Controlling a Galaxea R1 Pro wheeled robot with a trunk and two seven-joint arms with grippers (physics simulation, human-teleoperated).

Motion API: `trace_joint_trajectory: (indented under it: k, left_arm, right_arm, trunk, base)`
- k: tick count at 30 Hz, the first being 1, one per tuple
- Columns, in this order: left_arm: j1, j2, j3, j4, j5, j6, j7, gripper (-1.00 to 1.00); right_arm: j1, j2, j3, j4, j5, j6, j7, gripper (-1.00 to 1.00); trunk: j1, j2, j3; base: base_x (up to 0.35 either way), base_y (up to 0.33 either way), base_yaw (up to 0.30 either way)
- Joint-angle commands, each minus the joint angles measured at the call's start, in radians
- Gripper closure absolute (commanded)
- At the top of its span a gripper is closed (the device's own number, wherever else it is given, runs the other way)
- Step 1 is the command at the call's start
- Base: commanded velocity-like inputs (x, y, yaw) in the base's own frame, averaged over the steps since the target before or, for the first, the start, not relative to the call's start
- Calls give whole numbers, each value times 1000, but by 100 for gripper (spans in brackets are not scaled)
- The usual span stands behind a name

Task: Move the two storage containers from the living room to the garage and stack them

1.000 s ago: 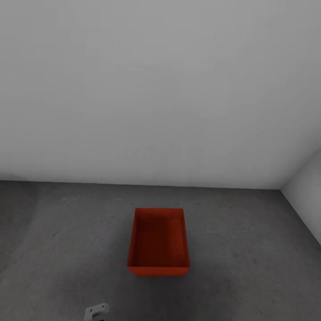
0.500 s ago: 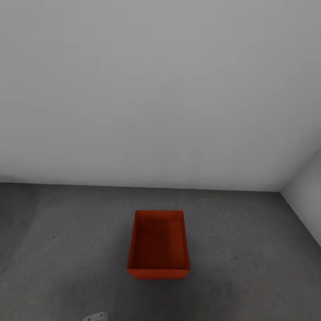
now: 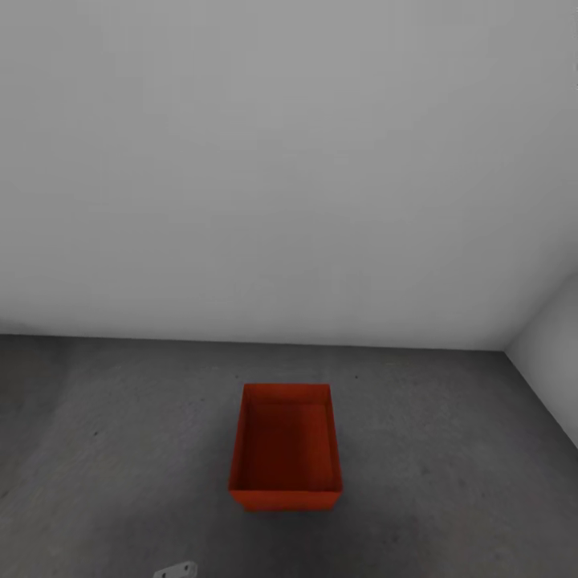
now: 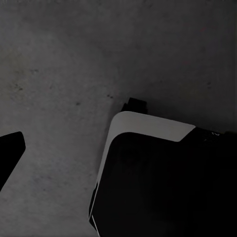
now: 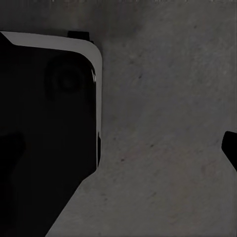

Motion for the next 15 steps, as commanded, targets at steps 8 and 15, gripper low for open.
trace_joint_trajectory:
  k: [8, 15]
  left_arm:
    - [-1, -2, 7, -1, 1, -1, 2, -100]
    - [-1, -3, 7, -1, 1, -1, 2, -100]
  right_arm:
    - [-1, -2, 2, 2, 2, -6, -3, -100]
    - [5, -4, 2, 3, 3, -6, -3, -100]
  trunk:
    - [1, -2, 11]
    - [1, -2, 22]
  base:
    - [0, 0, 0]
    - [0, 0, 0]
